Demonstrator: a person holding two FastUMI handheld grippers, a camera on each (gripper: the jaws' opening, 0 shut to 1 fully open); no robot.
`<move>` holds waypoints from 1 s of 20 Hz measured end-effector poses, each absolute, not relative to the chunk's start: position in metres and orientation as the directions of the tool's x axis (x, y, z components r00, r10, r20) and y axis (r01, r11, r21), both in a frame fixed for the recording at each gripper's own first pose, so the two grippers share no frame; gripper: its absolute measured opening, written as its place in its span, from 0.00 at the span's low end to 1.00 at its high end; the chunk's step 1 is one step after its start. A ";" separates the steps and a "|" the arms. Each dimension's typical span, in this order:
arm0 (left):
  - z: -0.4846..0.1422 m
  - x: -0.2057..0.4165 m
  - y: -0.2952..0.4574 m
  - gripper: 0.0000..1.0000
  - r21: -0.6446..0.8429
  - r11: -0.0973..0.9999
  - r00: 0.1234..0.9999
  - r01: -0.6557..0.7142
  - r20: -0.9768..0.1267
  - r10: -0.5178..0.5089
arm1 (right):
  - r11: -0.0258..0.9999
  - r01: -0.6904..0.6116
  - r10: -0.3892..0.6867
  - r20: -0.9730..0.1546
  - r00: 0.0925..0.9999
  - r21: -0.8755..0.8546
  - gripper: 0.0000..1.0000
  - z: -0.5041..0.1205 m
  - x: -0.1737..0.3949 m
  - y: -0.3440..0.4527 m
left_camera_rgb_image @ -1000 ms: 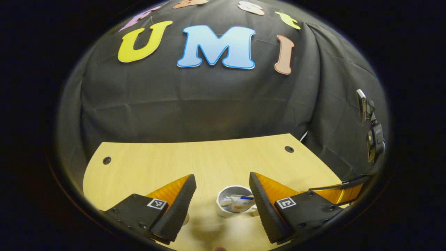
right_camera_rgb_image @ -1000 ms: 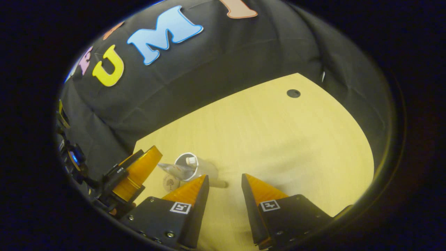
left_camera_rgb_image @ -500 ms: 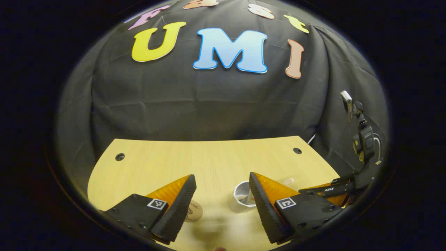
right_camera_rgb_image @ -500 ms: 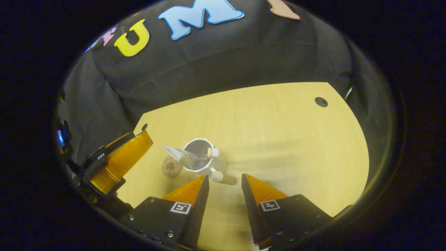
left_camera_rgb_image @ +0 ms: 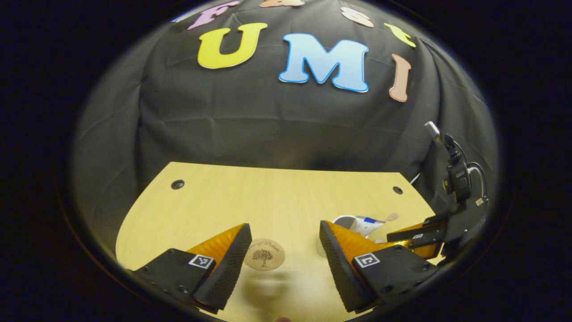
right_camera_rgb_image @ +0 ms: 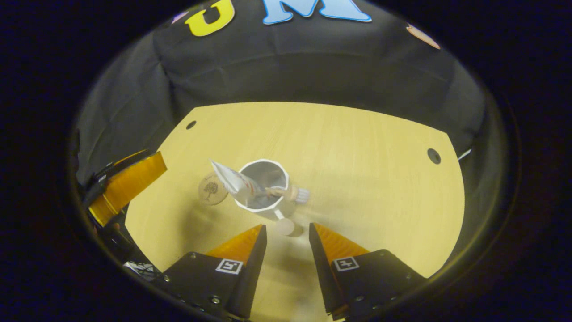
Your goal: Put the toothbrush and toothpaste on the desktop into the cup, then pick up the cup and place it on the coaster on the desktop.
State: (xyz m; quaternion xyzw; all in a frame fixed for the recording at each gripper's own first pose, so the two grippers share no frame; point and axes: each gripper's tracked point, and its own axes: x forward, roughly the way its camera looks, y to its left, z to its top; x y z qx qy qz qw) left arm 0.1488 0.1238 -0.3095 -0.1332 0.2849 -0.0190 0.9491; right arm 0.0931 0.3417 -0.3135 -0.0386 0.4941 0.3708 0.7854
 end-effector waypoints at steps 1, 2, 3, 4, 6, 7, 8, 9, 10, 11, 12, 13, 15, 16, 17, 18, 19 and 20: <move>-0.314 0.143 0.129 1.00 -0.260 0.964 0.833 -0.054 -0.545 -0.100 | 0.710 -0.646 0.533 -0.813 0.233 0.280 0.56 -0.315 0.095 0.342; -0.317 0.138 0.134 0.98 -0.255 0.965 0.829 -0.067 -0.552 -0.088 | 0.693 -0.675 0.522 -0.822 0.228 0.253 0.56 -0.316 0.098 0.344; -0.321 0.132 0.139 0.98 -0.249 0.965 0.825 -0.080 -0.560 -0.076 | 0.675 -0.702 0.511 -0.830 0.224 0.226 0.59 -0.317 0.097 0.345; -0.324 0.126 0.146 0.98 -0.244 0.965 0.819 -0.093 -0.570 -0.065 | 0.658 -0.723 0.505 -0.836 0.215 0.211 0.59 -0.316 0.097 0.347; -0.330 0.115 0.159 0.98 -0.241 0.963 0.809 -0.123 -0.587 -0.043 | 0.635 -0.747 0.498 -0.845 0.197 0.200 0.56 -0.318 0.098 0.352; -0.332 0.108 0.164 0.98 -0.243 0.960 0.804 -0.138 -0.593 -0.034 | 0.629 -0.752 0.495 -0.848 0.191 0.197 0.58 -0.322 0.098 0.355; -0.335 0.103 0.170 0.98 -0.243 0.958 0.800 -0.151 -0.600 -0.026 | 0.625 -0.756 0.492 -0.850 0.187 0.195 0.58 -0.324 0.099 0.358; -0.338 0.098 0.174 0.98 -0.241 0.957 0.795 -0.164 -0.607 -0.017 | 0.622 -0.759 0.490 -0.853 0.181 0.196 0.58 -0.327 0.098 0.360; -0.341 0.093 0.180 0.98 -0.236 0.956 0.789 -0.175 -0.614 -0.007 | 0.618 -0.761 0.488 -0.855 0.175 0.197 0.58 -0.328 0.098 0.362; -0.343 0.088 0.185 0.98 -0.230 0.956 0.786 -0.183 -0.618 0.002 | 0.616 -0.764 0.482 -0.859 0.175 0.190 0.58 -0.331 0.099 0.363; -0.344 0.083 0.190 0.98 -0.224 0.956 0.781 -0.191 -0.624 0.010 | 0.615 -0.766 0.477 -0.862 0.173 0.186 0.58 -0.333 0.100 0.363; -0.346 0.079 0.194 0.98 -0.219 0.955 0.777 -0.198 -0.629 0.017 | 0.614 -0.767 0.471 -0.866 0.167 0.186 0.58 -0.335 0.100 0.363; -0.350 0.070 0.200 0.98 -0.214 0.954 0.769 -0.209 -0.639 0.025 | 0.612 -0.770 0.461 -0.873 0.161 0.182 0.58 -0.341 0.101 0.363; -0.352 0.067 0.203 1.00 -0.210 0.954 0.764 -0.215 -0.644 0.031 | 0.611 -0.771 0.457 -0.875 0.157 0.181 0.58 -0.342 0.101 0.363; -0.354 0.064 0.206 0.98 -0.208 0.953 0.761 -0.220 -0.648 0.034 | 0.607 -0.773 0.456 -0.877 0.151 0.182 0.58 -0.344 0.101 0.364; -0.355 0.061 0.207 1.00 -0.210 0.952 0.758 -0.224 -0.651 0.035 | 0.606 -0.774 0.453 -0.879 0.147 0.183 0.58 -0.347 0.101 0.365; -0.355 0.059 0.206 1.00 -0.212 0.950 0.756 -0.229 -0.653 0.036 | 0.604 -0.775 0.452 -0.881 0.141 0.186 0.58 -0.348 0.100 0.366; -0.355 0.057 0.207 0.95 -0.217 0.948 0.755 -0.231 -0.654 0.035 | 0.601 -0.777 0.452 -0.882 0.135 0.189 0.56 -0.349 0.100 0.368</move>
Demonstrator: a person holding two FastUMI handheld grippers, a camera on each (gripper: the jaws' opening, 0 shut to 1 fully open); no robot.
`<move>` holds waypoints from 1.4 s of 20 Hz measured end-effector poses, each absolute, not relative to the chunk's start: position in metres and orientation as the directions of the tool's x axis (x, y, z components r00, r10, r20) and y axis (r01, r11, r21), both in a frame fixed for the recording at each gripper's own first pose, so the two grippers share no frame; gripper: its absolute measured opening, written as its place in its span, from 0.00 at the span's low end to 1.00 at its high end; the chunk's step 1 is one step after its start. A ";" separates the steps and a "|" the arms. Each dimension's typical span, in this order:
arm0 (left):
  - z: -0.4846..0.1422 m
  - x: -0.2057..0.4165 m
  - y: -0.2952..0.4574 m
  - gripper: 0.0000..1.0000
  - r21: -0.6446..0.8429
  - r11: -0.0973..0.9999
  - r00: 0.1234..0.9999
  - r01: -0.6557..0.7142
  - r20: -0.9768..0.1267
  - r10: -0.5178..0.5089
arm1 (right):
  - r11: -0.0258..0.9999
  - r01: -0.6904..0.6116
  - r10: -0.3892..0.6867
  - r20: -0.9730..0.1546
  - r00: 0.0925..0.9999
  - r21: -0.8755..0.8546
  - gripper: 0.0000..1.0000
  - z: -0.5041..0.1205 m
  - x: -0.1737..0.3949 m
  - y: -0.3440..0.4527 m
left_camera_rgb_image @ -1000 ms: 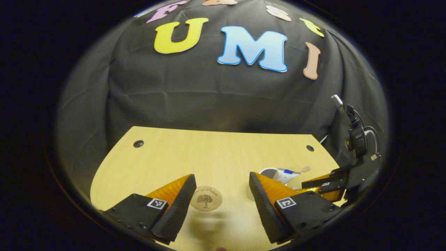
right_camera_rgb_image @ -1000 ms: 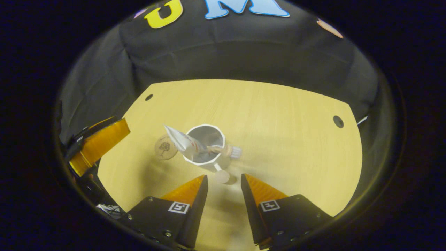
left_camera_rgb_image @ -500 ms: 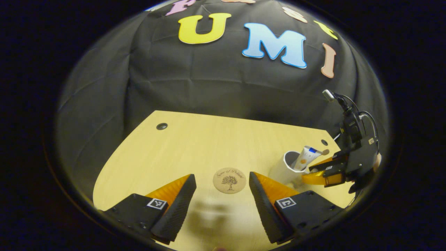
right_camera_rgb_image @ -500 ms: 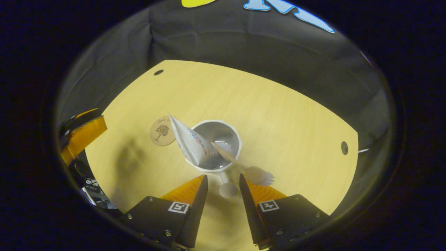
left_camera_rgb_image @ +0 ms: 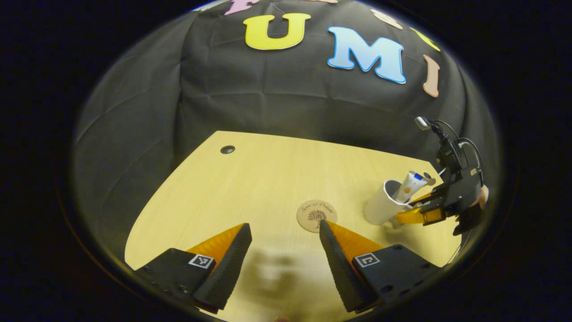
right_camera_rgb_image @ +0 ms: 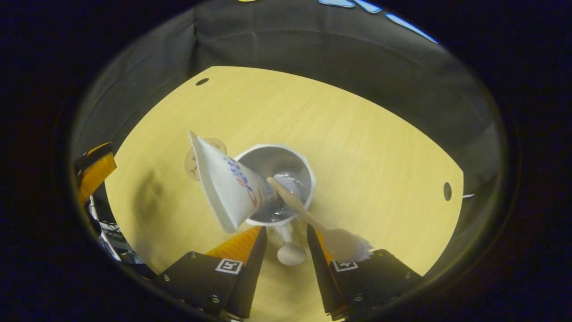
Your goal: Put the toothbrush and toothpaste on the desktop into the cup, then pick up the cup and place it on the coaster on the desktop.
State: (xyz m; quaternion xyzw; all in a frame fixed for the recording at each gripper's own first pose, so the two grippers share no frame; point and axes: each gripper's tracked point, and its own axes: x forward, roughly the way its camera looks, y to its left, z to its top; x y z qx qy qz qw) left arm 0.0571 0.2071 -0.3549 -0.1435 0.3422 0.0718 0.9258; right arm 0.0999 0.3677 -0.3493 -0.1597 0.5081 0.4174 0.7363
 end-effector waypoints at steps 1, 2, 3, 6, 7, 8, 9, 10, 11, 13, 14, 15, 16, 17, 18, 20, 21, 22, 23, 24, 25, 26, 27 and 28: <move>-0.355 0.057 0.207 0.95 -0.220 0.948 0.756 -0.232 -0.654 0.033 | 0.597 -0.778 0.453 -0.883 0.127 0.194 0.56 -0.350 0.099 0.368; -0.356 0.056 0.206 0.98 -0.221 0.947 0.755 -0.232 -0.654 0.032 | 0.594 -0.779 0.454 -0.883 0.120 0.199 0.56 -0.351 0.099 0.372; -0.357 0.056 0.206 0.95 -0.219 0.948 0.753 -0.232 -0.657 0.032 | 0.591 -0.779 0.455 -0.883 0.111 0.207 0.55 -0.350 0.096 0.373; -0.358 0.051 0.206 0.98 -0.221 0.946 0.750 -0.236 -0.661 0.033 | 0.594 -0.781 0.451 -0.884 0.127 0.191 0.41 -0.354 0.098 0.374; -0.359 0.050 0.207 0.98 -0.221 0.946 0.749 -0.239 -0.662 0.035 | 0.591 -0.783 0.449 -0.886 0.118 0.195 0.24 -0.353 0.098 0.376; -0.359 0.051 0.209 0.98 -0.221 0.945 0.748 -0.240 -0.663 0.035 | 0.592 -0.782 0.446 -0.887 0.116 0.195 0.24 -0.351 0.097 0.375; -0.361 0.053 0.210 0.95 -0.221 0.945 0.747 -0.242 -0.664 0.036 | 0.593 -0.782 0.444 -0.889 0.116 0.194 0.21 -0.355 0.097 0.377; -0.362 0.053 0.209 0.98 -0.222 0.944 0.746 -0.243 -0.665 0.036 | 0.592 -0.783 0.442 -0.889 0.117 0.191 0.20 -0.355 0.098 0.377; -0.362 0.053 0.209 0.98 -0.221 0.944 0.745 -0.245 -0.667 0.037 | 0.599 -0.778 0.442 -0.889 0.120 0.192 0.19 -0.354 0.098 0.376; -0.363 0.054 0.209 0.98 -0.223 0.943 0.746 -0.248 -0.665 0.039 | 0.598 -0.779 0.442 -0.888 0.126 0.187 0.18 -0.353 0.099 0.375; -0.363 0.054 0.209 0.98 -0.225 0.943 0.746 -0.247 -0.665 0.037 | 0.613 -0.766 0.442 -0.887 0.132 0.191 0.18 -0.348 0.098 0.374; -0.363 0.053 0.209 0.98 -0.224 0.943 0.746 -0.246 -0.665 0.036 | 0.621 -0.760 0.444 -0.885 0.141 0.191 0.12 -0.354 0.100 0.378; -0.364 0.052 0.209 0.98 -0.223 0.944 0.746 -0.244 -0.665 0.035 | 0.625 -0.757 0.446 -0.882 0.149 0.188 0.12 -0.352 0.101 0.378; -0.364 0.052 0.209 0.98 -0.223 0.945 0.746 -0.241 -0.665 0.033 | 0.627 -0.757 0.444 -0.883 0.152 0.185 0.12 -0.353 0.102 0.379; -0.363 0.053 0.209 0.98 -0.222 0.945 0.748 -0.239 -0.663 0.033 | 0.632 -0.752 0.444 -0.883 0.155 0.186 0.12 -0.352 0.102 0.380; -0.362 0.054 0.208 0.98 -0.221 0.946 0.749 -0.236 -0.662 0.032 | 0.633 -0.752 0.441 -0.884 0.157 0.182 0.12 -0.352 0.102 0.382; -0.362 0.053 0.208 0.95 -0.224 0.946 0.749 -0.235 -0.662 0.030 | 0.632 -0.754 0.439 -0.884 0.159 0.178 0.12 -0.352 0.101 0.382; -0.362 0.054 0.208 0.98 -0.225 0.945 0.747 -0.237 -0.664 0.029 | 0.627 -0.758 0.441 -0.884 0.157 0.178 0.12 -0.349 0.100 0.383; -0.362 0.055 0.208 0.98 -0.226 0.944 0.746 -0.239 -0.665 0.029 | 0.620 -0.763 0.448 -0.881 0.152 0.184 0.12 -0.347 0.098 0.386; -0.362 0.054 0.209 0.98 -0.226 0.943 0.745 -0.242 -0.667 0.031 | 0.613 -0.767 0.456 -0.878 0.146 0.190 0.12 -0.344 0.095 0.390; -0.361 0.055 0.209 0.95 -0.228 0.942 0.743 -0.245 -0.668 0.032 | 0.605 -0.772 0.464 -0.875 0.142 0.196 0.12 -0.342 0.091 0.397; -0.362 0.054 0.209 0.95 -0.228 0.941 0.742 -0.250 -0.670 0.035 | 0.597 -0.778 0.470 -0.871 0.140 0.196 0.12 -0.339 0.089 0.403; -0.362 0.054 0.210 0.95 -0.229 0.940 0.741 -0.255 -0.671 0.038 | 0.589 -0.784 0.477 -0.868 0.140 0.197 0.12 -0.336 0.088 0.410; -0.362 0.053 0.210 0.95 -0.229 0.938 0.739 -0.260 -0.673 0.041 | 0.580 -0.789 0.486 -0.863 0.138 0.201 0.12 -0.332 0.086 0.418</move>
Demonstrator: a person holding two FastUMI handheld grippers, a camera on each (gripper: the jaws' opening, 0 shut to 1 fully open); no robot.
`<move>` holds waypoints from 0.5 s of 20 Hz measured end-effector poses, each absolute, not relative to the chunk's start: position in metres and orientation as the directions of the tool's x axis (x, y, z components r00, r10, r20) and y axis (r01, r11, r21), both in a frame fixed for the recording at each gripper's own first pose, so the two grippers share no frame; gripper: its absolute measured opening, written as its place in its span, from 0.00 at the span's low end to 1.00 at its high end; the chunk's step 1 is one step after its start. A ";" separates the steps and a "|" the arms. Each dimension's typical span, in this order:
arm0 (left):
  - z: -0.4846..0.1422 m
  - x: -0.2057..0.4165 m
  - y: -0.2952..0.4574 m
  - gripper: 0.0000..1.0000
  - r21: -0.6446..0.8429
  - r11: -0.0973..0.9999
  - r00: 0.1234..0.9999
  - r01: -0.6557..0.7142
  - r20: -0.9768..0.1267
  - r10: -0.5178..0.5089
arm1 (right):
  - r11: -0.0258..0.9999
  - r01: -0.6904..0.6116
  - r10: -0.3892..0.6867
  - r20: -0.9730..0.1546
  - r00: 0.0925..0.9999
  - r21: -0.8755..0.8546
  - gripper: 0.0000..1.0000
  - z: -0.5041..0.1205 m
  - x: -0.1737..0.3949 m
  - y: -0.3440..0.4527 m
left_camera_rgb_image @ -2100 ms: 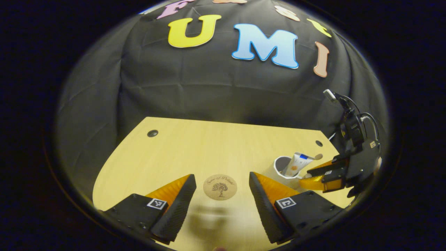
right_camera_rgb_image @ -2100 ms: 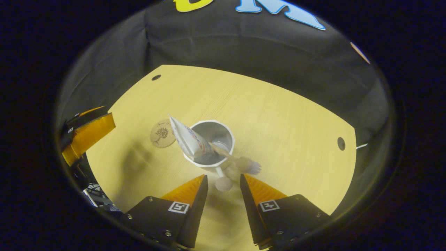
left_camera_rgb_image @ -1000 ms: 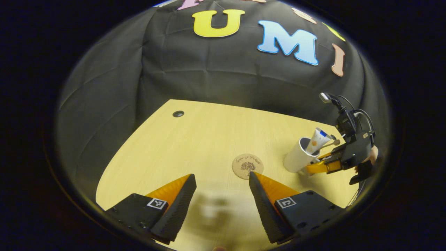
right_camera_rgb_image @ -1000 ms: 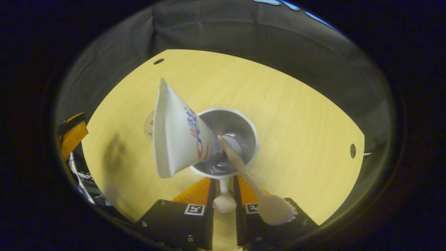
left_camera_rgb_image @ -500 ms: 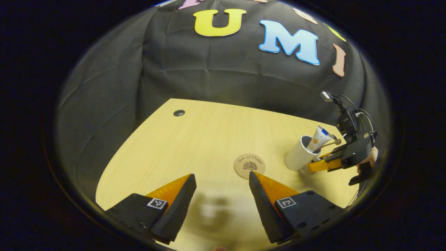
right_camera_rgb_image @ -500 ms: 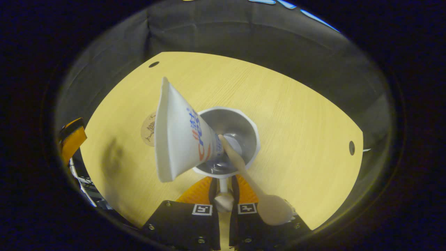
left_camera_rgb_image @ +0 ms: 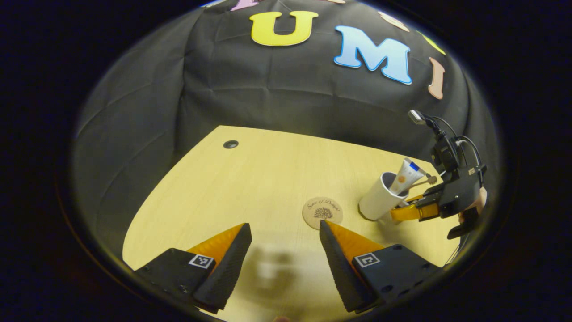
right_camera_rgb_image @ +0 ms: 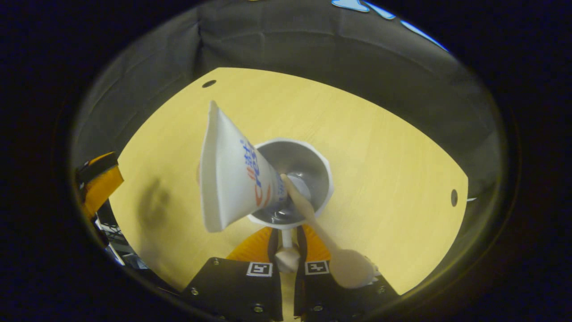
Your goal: Put the toothbrush and toothpaste on the desktop into the cup, then pick up the cup and place it on the coaster on the desktop.
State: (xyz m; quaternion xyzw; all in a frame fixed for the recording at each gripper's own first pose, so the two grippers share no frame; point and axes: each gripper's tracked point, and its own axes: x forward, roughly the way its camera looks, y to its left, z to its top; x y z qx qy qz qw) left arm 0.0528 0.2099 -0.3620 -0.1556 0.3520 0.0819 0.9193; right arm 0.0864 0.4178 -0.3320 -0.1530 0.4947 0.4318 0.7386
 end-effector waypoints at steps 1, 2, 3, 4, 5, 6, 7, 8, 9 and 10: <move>-0.361 0.052 0.211 0.95 -0.227 0.937 0.737 -0.266 -0.674 0.046 | 0.573 -0.792 0.497 -0.858 0.132 0.210 0.12 -0.328 0.084 0.426; -0.362 0.054 0.214 0.98 -0.227 0.935 0.737 -0.272 -0.674 0.051 | 0.565 -0.796 0.506 -0.853 0.127 0.216 0.12 -0.324 0.083 0.434; -0.362 0.055 0.218 0.98 -0.226 0.933 0.736 -0.279 -0.675 0.056 | 0.554 -0.804 0.515 -0.848 0.126 0.216 0.12 -0.321 0.082 0.442; -0.363 0.053 0.224 0.98 -0.224 0.932 0.734 -0.285 -0.676 0.063 | 0.542 -0.812 0.521 -0.844 0.125 0.215 0.12 -0.317 0.081 0.451; -0.365 0.051 0.230 0.98 -0.220 0.931 0.733 -0.293 -0.677 0.070 | 0.533 -0.818 0.528 -0.841 0.120 0.218 0.12 -0.314 0.079 0.459; -0.365 0.046 0.235 0.98 -0.218 0.929 0.731 -0.300 -0.678 0.077 | 0.523 -0.822 0.535 -0.837 0.111 0.225 0.12 -0.310 0.077 0.467; -0.364 0.044 0.239 0.98 -0.216 0.927 0.730 -0.308 -0.678 0.084 | 0.511 -0.828 0.542 -0.834 0.102 0.231 0.12 -0.311 0.074 0.471; -0.364 0.043 0.243 0.98 -0.217 0.924 0.728 -0.316 -0.679 0.090 | 0.501 -0.833 0.545 -0.833 0.095 0.233 0.12 -0.312 0.072 0.476; -0.365 0.040 0.247 0.98 -0.216 0.921 0.727 -0.324 -0.680 0.096 | 0.492 -0.840 0.547 -0.832 0.092 0.230 0.12 -0.311 0.070 0.479; -0.365 0.038 0.251 0.95 -0.215 0.919 0.725 -0.332 -0.681 0.102 | 0.481 -0.847 0.549 -0.832 0.087 0.229 0.12 -0.311 0.069 0.482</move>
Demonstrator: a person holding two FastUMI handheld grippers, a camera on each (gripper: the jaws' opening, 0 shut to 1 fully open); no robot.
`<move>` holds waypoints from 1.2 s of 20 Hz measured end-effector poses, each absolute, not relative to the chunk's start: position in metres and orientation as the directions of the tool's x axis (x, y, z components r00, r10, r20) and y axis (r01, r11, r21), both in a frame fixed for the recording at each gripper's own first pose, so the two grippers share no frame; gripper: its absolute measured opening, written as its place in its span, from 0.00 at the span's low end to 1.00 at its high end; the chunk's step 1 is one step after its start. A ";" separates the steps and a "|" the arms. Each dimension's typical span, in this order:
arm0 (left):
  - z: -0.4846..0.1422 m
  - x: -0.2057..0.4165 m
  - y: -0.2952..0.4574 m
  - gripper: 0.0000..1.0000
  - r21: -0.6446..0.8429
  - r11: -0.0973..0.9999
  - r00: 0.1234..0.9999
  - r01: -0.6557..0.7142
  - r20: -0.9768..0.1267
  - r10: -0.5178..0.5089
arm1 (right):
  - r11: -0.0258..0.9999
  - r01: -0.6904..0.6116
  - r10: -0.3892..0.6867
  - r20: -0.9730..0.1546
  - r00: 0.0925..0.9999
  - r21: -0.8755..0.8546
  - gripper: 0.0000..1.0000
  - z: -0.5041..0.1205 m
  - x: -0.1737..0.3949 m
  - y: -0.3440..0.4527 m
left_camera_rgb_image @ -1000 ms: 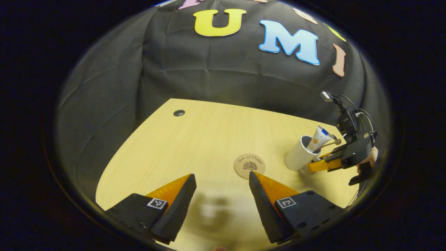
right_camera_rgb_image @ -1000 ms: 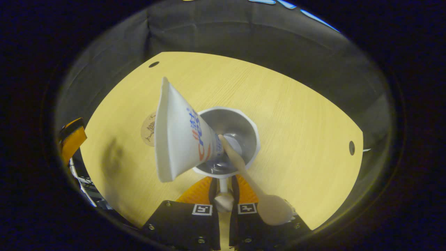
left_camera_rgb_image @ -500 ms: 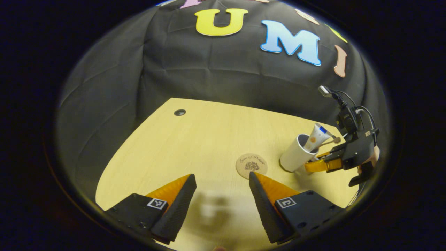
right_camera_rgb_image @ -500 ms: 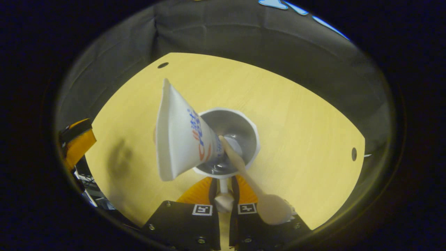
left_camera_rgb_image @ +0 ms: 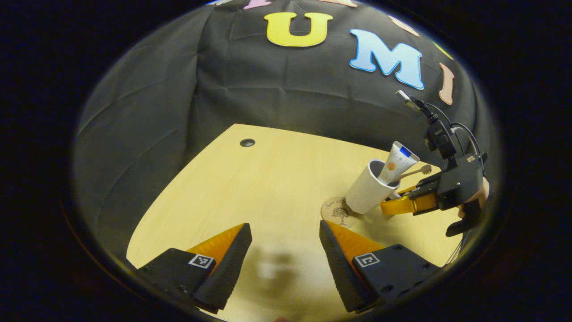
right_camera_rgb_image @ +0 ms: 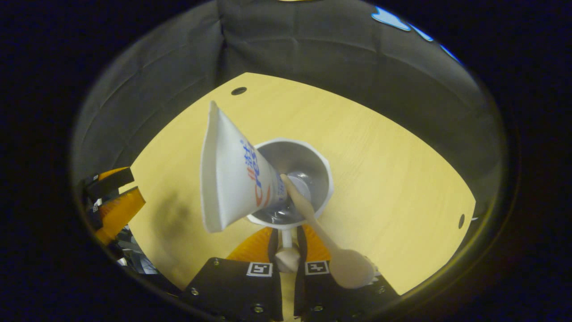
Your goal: Put the toothbrush and toothpaste on the desktop into the cup, then pick up the cup and place it on the coaster on the desktop.
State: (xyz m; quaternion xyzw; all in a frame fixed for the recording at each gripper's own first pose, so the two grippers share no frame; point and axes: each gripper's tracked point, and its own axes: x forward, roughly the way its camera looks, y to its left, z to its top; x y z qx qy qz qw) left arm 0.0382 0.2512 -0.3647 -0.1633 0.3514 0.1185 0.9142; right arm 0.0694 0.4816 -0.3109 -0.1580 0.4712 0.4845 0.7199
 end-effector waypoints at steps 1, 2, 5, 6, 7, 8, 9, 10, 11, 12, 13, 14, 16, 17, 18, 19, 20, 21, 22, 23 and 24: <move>-0.363 0.041 0.253 0.98 -0.214 0.916 0.723 -0.339 -0.683 0.108 | 0.472 -0.851 0.550 -0.832 0.079 0.231 0.12 -0.311 0.068 0.484; -0.362 0.040 0.255 0.98 -0.213 0.914 0.721 -0.345 -0.684 0.113 | 0.464 -0.855 0.550 -0.832 0.072 0.232 0.12 -0.311 0.067 0.485; -0.360 0.039 0.265 0.98 -0.211 0.907 0.714 -0.366 -0.688 0.129 | 0.444 -0.869 0.540 -0.839 0.068 0.216 0.12 -0.311 0.069 0.482; -0.359 0.038 0.266 0.98 -0.211 0.904 0.713 -0.372 -0.689 0.132 | 0.441 -0.872 0.533 -0.843 0.064 0.212 0.12 -0.311 0.069 0.480; -0.357 0.039 0.265 0.98 -0.211 0.901 0.710 -0.378 -0.690 0.136 | 0.439 -0.874 0.525 -0.849 0.060 0.210 0.12 -0.310 0.069 0.478; -0.354 0.039 0.265 0.95 -0.211 0.900 0.709 -0.382 -0.692 0.139 | 0.435 -0.876 0.518 -0.853 0.055 0.208 0.12 -0.310 0.069 0.477; -0.353 0.038 0.266 0.95 -0.211 0.898 0.708 -0.386 -0.692 0.142 | 0.432 -0.878 0.514 -0.856 0.051 0.207 0.12 -0.310 0.069 0.476; -0.351 0.038 0.265 0.98 -0.212 0.897 0.708 -0.387 -0.692 0.142 | 0.427 -0.881 0.514 -0.856 0.051 0.204 0.12 -0.309 0.069 0.477; -0.350 0.039 0.265 0.98 -0.212 0.897 0.708 -0.387 -0.692 0.142 | 0.424 -0.883 0.512 -0.858 0.051 0.201 0.12 -0.310 0.070 0.476; -0.348 0.038 0.265 0.98 -0.212 0.897 0.707 -0.387 -0.692 0.142 | 0.421 -0.885 0.510 -0.859 0.049 0.200 0.12 -0.311 0.070 0.475; -0.346 0.038 0.264 0.98 -0.211 0.897 0.707 -0.387 -0.693 0.142 | 0.419 -0.887 0.506 -0.861 0.049 0.195 0.12 -0.311 0.070 0.474; -0.344 0.038 0.263 0.98 -0.211 0.897 0.706 -0.387 -0.693 0.142 | 0.417 -0.890 0.497 -0.866 0.052 0.186 0.12 -0.311 0.071 0.472; -0.339 0.041 0.266 0.98 -0.211 0.897 0.709 -0.388 -0.690 0.144 | 0.402 -0.901 0.497 -0.866 0.064 0.164 0.12 -0.312 0.075 0.473; -0.338 0.040 0.267 0.98 -0.211 0.897 0.710 -0.388 -0.690 0.145 | 0.400 -0.902 0.499 -0.864 0.065 0.163 0.13 -0.312 0.075 0.473; -0.339 0.040 0.267 0.98 -0.213 0.897 0.709 -0.388 -0.690 0.143 | 0.401 -0.900 0.501 -0.863 0.062 0.168 0.15 -0.309 0.076 0.472; -0.340 0.039 0.266 0.98 -0.213 0.897 0.709 -0.387 -0.690 0.142 | 0.403 -0.898 0.503 -0.862 0.059 0.174 0.16 -0.312 0.075 0.474; -0.339 0.040 0.265 0.98 -0.214 0.897 0.710 -0.387 -0.690 0.141 | 0.402 -0.897 0.508 -0.860 0.050 0.185 0.19 -0.311 0.073 0.474; -0.340 0.041 0.263 0.98 -0.215 0.898 0.711 -0.384 -0.690 0.139 | 0.405 -0.896 0.512 -0.857 0.057 0.182 0.20 -0.309 0.074 0.473; -0.341 0.043 0.261 0.98 -0.215 0.899 0.712 -0.381 -0.688 0.137 | 0.403 -0.896 0.518 -0.853 0.055 0.187 0.21 -0.307 0.074 0.474; -0.342 0.046 0.259 0.98 -0.214 0.901 0.714 -0.378 -0.687 0.136 | 0.405 -0.895 0.523 -0.850 0.060 0.186 0.27 -0.304 0.075 0.472; -0.340 0.049 0.256 0.98 -0.214 0.903 0.717 -0.373 -0.685 0.133 | 0.405 -0.895 0.527 -0.848 0.061 0.187 0.27 -0.300 0.075 0.471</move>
